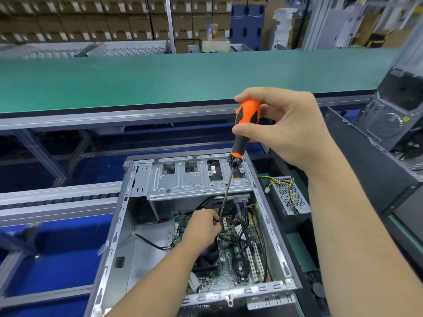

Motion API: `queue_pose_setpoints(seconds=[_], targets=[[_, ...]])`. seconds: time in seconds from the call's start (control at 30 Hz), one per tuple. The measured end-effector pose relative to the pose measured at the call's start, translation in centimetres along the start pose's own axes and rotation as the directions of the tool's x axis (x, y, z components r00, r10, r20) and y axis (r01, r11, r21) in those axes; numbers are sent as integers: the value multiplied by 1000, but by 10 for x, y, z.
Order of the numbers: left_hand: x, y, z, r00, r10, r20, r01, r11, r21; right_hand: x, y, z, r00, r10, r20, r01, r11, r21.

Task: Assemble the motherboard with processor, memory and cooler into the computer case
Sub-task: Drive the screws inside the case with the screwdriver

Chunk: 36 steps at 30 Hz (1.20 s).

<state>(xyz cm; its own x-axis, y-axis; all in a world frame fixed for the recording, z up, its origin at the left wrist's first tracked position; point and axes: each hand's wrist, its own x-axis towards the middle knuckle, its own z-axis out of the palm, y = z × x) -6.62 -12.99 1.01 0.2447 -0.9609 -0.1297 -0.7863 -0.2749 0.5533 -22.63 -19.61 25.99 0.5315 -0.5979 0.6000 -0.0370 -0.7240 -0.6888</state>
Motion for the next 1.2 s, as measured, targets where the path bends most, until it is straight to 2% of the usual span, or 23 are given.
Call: queue_pose_setpoints(seconds=[0.47,0.83,1.2], targets=[[1,0,3,998,-51,32,51,999,-18,-3,-3,6,1000,15,3,-15,1000,7],[2,2,6,998,-60,31,58,996,62,-4,-3,3,1000,19,-5,-19,1000,-12],[3,2,8,996,-83,38,81,995,59,-5,0,0,999,33,-12,-33,999,-6]])
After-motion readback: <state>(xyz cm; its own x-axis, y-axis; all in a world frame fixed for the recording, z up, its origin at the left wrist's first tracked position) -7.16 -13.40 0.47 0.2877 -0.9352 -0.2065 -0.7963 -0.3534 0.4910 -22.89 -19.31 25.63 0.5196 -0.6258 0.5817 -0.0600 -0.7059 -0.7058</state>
